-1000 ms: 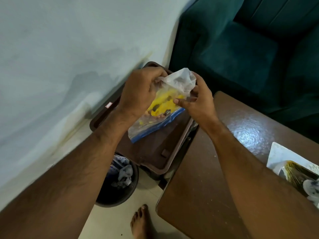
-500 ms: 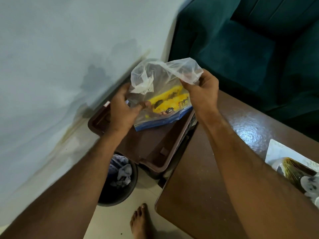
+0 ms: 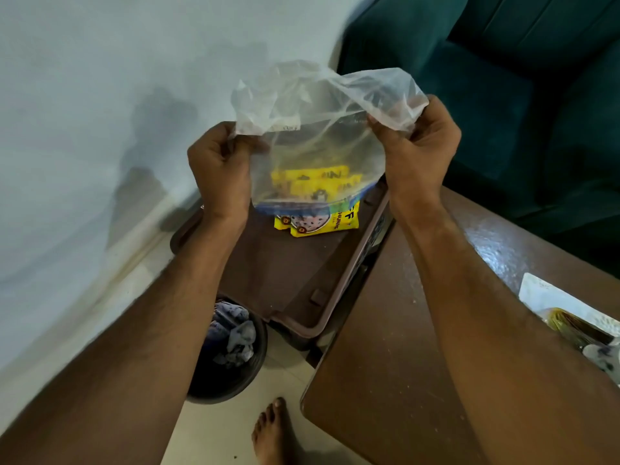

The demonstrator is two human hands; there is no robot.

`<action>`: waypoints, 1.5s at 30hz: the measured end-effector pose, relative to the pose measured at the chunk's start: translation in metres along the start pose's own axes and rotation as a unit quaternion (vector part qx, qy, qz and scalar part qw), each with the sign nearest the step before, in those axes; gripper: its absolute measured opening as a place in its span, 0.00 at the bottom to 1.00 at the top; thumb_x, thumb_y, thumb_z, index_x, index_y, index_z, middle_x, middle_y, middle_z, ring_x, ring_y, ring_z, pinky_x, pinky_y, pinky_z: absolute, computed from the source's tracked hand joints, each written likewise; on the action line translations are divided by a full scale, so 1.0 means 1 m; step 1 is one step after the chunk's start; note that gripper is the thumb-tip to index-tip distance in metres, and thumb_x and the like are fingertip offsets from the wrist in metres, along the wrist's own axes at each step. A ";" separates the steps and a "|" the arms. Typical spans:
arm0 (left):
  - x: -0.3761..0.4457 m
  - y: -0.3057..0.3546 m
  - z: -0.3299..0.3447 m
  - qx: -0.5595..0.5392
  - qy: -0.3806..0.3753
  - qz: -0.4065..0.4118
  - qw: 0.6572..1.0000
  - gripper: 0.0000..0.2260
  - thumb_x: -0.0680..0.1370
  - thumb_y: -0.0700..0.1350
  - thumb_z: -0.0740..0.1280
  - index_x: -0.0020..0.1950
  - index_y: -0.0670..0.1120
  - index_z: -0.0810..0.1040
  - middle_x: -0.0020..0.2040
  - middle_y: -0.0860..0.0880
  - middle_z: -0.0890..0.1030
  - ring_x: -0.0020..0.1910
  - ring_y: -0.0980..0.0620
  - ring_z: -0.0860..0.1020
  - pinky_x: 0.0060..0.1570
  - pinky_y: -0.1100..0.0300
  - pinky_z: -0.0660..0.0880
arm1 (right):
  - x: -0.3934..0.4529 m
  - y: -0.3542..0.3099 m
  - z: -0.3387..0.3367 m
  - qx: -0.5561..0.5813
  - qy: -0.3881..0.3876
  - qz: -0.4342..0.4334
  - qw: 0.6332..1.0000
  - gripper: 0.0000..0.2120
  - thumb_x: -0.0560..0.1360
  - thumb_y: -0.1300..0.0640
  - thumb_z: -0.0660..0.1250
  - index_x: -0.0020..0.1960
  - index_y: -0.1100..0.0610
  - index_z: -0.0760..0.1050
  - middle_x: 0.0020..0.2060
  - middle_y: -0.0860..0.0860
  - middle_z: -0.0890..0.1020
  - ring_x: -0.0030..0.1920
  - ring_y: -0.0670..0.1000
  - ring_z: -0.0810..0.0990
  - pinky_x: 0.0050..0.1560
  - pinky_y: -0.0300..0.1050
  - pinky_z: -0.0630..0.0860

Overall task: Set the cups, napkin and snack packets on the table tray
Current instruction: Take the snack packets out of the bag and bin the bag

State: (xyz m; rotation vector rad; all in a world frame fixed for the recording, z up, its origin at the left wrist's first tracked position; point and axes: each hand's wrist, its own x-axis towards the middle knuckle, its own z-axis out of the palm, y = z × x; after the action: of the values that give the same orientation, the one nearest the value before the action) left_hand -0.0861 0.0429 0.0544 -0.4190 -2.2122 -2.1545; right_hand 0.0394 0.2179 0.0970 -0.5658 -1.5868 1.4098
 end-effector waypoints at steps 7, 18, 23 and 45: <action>0.005 0.009 0.004 -0.038 0.032 0.037 0.998 0.08 0.76 0.41 0.70 0.37 0.48 0.82 0.30 0.52 0.84 0.35 0.35 0.83 0.44 0.48 0.79 | -0.004 -0.007 -0.002 -0.001 0.016 -0.008 1.000 0.11 0.70 0.66 0.78 0.45 0.65 0.76 0.37 0.56 0.80 0.39 0.49 0.77 0.39 0.45 0.77; -0.020 -0.002 0.002 0.040 0.031 -0.051 0.997 0.20 0.81 0.45 0.70 0.28 0.50 0.75 0.21 0.61 0.75 0.24 0.64 0.72 0.36 0.66 0.70 | -0.026 0.014 -0.012 -0.064 0.021 0.122 0.990 0.20 0.75 0.57 0.77 0.61 0.64 0.73 0.45 0.59 0.86 0.41 0.50 0.85 0.40 0.46 0.83; -0.017 -0.014 -0.008 0.086 0.071 -0.091 0.990 0.09 0.77 0.50 0.72 0.44 0.45 0.81 0.39 0.50 0.84 0.36 0.58 0.80 0.44 0.54 0.80 | -0.040 0.029 -0.020 -0.098 -0.010 0.189 0.977 0.26 0.73 0.65 0.76 0.66 0.59 0.67 0.47 0.58 0.82 0.38 0.41 0.84 0.37 0.40 0.81; -0.066 -0.014 -0.032 0.476 -0.179 0.111 0.854 0.20 0.67 0.54 0.81 0.53 0.44 0.86 0.59 0.42 0.70 0.61 0.43 0.71 0.61 0.46 0.75 | -0.074 0.025 -0.016 -0.684 -0.201 -0.139 0.688 0.12 0.66 0.51 0.73 0.44 0.59 0.84 0.55 0.58 0.77 0.60 0.64 0.71 0.57 0.60 0.65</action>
State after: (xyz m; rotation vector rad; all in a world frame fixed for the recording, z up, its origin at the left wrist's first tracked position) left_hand -0.0306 -0.0007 0.0285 -0.9619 -2.8544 -0.7027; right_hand 0.0830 0.1725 0.0487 -0.7791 -2.8156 -0.1887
